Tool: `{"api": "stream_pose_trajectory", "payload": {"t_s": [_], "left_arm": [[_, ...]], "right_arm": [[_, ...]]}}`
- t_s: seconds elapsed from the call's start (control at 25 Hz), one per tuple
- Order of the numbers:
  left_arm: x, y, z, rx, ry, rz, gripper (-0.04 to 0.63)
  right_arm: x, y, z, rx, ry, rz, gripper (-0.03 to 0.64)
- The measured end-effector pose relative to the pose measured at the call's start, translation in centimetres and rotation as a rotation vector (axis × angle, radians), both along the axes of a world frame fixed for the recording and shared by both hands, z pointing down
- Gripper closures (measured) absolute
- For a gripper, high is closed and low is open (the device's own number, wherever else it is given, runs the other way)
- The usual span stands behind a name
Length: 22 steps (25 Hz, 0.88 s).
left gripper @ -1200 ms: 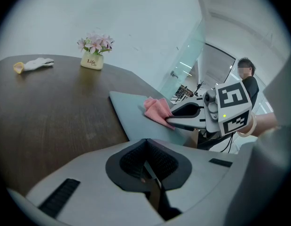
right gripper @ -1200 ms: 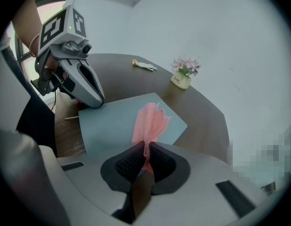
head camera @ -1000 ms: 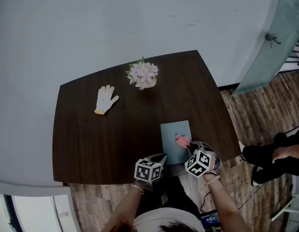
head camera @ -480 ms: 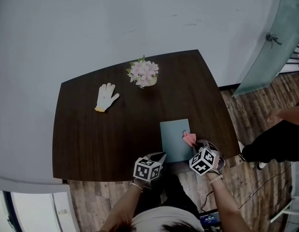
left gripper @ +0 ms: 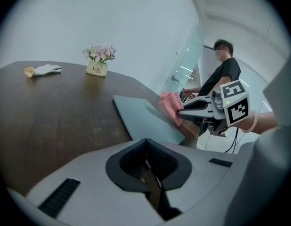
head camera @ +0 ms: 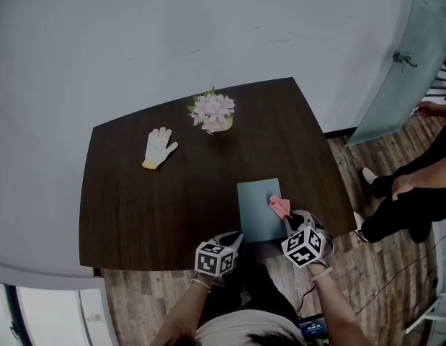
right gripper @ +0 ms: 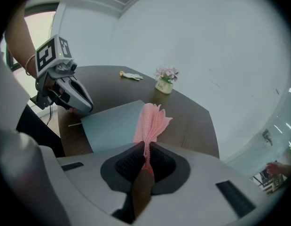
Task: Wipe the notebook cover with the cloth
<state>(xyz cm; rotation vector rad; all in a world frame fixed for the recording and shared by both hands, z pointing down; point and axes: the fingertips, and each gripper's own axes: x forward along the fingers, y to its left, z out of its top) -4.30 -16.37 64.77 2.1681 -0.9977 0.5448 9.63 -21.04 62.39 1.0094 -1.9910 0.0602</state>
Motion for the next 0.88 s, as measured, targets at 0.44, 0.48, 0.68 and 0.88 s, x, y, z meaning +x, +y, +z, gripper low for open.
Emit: {"api": "stream_pose_trajectory", "payload": {"t_s": [0.44, 0.48, 0.68, 0.88], "left_arm": [[0.0, 1.5, -1.1, 0.046, 0.012, -0.105, 0.575], [0.0, 1.6, -1.2, 0.048, 0.013, -0.11, 0.575], [-0.3, 2.0, -1.2, 0.05, 0.029, -0.139, 0.575], [-0.7, 2.9, -1.1, 0.045, 0.025, -0.135, 0.575]], "right_arm": [[-6.0, 3.3, -0.2, -0.014, -0.045, -0.223, 0.583], [-6.6, 3.6, -0.2, -0.019, -0.049, -0.24, 0.583], [-9.6, 4.9, 0.2, -0.041, -0.059, -0.316, 0.583], [-11.6, 5.9, 1.2, -0.079, -0.054, -0.348, 0.583]]}}
